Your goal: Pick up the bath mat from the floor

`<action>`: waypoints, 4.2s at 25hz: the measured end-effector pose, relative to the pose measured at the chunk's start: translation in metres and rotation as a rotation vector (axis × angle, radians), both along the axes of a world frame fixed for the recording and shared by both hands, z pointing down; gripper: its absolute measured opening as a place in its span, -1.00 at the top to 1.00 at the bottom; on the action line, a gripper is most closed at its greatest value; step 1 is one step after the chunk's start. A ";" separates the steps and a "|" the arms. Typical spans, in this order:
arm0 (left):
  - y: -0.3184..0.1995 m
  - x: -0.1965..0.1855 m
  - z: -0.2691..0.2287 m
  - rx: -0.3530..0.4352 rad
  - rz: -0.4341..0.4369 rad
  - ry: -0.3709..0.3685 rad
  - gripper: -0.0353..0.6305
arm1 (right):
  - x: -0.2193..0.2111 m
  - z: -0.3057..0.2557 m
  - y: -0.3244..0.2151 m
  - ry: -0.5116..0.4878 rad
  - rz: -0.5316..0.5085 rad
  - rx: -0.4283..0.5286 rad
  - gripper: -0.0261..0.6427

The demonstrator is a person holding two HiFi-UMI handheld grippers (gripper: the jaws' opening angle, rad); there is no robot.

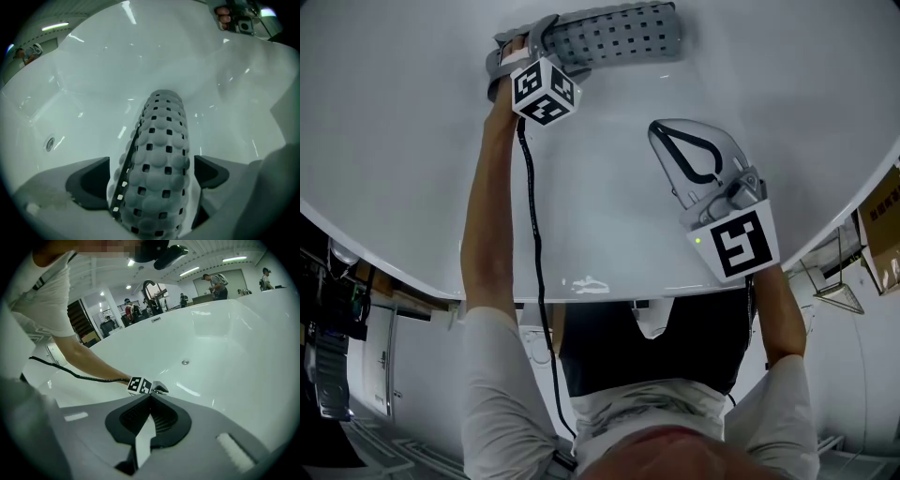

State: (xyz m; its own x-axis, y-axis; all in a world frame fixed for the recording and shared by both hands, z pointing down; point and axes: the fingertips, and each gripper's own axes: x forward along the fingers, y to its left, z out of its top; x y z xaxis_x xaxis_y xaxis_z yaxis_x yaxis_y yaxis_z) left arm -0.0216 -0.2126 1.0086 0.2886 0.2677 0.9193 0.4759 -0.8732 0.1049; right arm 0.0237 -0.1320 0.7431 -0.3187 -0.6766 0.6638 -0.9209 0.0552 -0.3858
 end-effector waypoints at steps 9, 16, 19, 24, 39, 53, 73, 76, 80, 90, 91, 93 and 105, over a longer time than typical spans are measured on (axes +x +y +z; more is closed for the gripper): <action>-0.005 -0.007 0.023 0.009 -0.015 -0.053 -0.93 | -0.005 0.002 0.001 -0.029 0.001 0.002 0.92; -0.001 -0.011 0.027 0.021 -0.037 -0.045 -0.58 | -0.004 0.003 0.001 -0.031 0.013 -0.002 0.92; -0.001 -0.009 0.025 0.033 -0.050 -0.051 -0.37 | -0.004 0.003 0.002 -0.031 0.016 -0.006 0.92; 0.002 -0.008 0.018 0.064 -0.056 -0.040 -0.07 | -0.006 0.002 0.003 -0.028 0.015 -0.013 0.91; 0.012 -0.021 -0.026 0.062 -0.158 -0.017 0.32 | -0.015 -0.029 0.000 -0.007 0.019 0.027 0.92; 0.013 -0.013 -0.099 0.054 -0.276 0.060 0.42 | -0.020 -0.066 -0.008 0.015 0.040 0.084 0.91; 0.012 -0.005 -0.232 0.082 -0.391 0.177 0.44 | -0.029 -0.157 0.002 0.040 0.022 0.151 0.91; 0.014 -0.005 -0.250 0.089 -0.411 0.189 0.44 | -0.029 -0.171 0.005 0.047 0.012 0.166 0.91; 0.017 -0.003 -0.279 0.087 -0.441 0.209 0.44 | -0.029 -0.192 0.011 0.057 -0.006 0.174 0.91; 0.015 0.000 -0.378 0.096 -0.505 0.309 0.44 | -0.046 -0.265 0.015 0.102 -0.047 0.226 0.91; 0.013 0.000 -0.386 0.101 -0.505 0.317 0.44 | -0.048 -0.272 0.014 0.106 -0.049 0.230 0.92; 0.011 -0.002 -0.405 0.109 -0.508 0.333 0.44 | -0.051 -0.286 0.013 0.114 -0.055 0.239 0.91; 0.008 -0.017 -0.509 0.137 -0.559 0.424 0.44 | -0.064 -0.367 0.017 0.144 -0.040 0.291 0.91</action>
State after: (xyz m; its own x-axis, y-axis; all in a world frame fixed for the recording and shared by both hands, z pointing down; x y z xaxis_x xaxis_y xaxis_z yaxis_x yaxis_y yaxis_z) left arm -0.0384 -0.2048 0.5000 0.6890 -0.1347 0.7121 -0.0713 -0.9904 -0.1184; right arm -0.0406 -0.1146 0.3757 -0.2655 -0.8337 0.4842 -0.9598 0.1810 -0.2147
